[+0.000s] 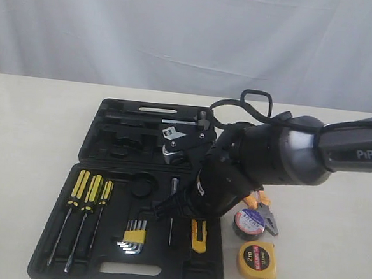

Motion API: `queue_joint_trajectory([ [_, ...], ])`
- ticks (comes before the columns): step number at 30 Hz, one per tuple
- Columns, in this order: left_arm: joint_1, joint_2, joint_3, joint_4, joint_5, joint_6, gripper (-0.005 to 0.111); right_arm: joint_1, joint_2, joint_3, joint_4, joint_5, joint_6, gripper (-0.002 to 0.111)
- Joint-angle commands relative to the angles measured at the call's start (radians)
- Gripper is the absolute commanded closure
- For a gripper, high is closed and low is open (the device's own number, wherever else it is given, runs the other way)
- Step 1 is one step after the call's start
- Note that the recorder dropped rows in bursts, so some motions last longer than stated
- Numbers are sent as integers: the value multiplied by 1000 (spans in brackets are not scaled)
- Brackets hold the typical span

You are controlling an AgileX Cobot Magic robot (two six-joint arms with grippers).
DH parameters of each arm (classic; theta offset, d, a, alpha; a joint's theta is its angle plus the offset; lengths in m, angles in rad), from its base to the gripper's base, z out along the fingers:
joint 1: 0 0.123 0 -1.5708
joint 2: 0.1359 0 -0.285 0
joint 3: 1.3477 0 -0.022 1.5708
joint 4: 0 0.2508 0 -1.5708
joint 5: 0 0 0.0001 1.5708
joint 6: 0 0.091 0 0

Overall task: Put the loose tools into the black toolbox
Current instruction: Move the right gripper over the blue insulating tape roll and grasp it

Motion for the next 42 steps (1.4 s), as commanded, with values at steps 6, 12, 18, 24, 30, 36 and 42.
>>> queue_joint_trajectory([
  [6, -5, -1, 3, -10, -10, -2, 107, -4, -100, -21, -1, 58, 2, 109],
  [12, -5, -1, 3, -10, -10, -2, 107, -4, -164, -21, -30, 130, 0, 109],
  [18, -5, -1, 3, -10, -10, -2, 107, -6, -237, -19, -30, 243, -39, 109],
  [24, -5, -1, 3, -10, -10, -2, 107, -45, -321, -7, -21, 366, -90, 109],
  [30, -5, -1, 3, -10, -10, -2, 107, -66, -481, 153, -13, 316, -90, 109],
  [36, -5, -1, 3, -10, -10, -2, 107, -66, -613, 359, -17, 237, -51, 109],
  [42, -5, -1, 3, -10, -10, -2, 107, -66, -630, 399, -17, 197, -34, 109],
])
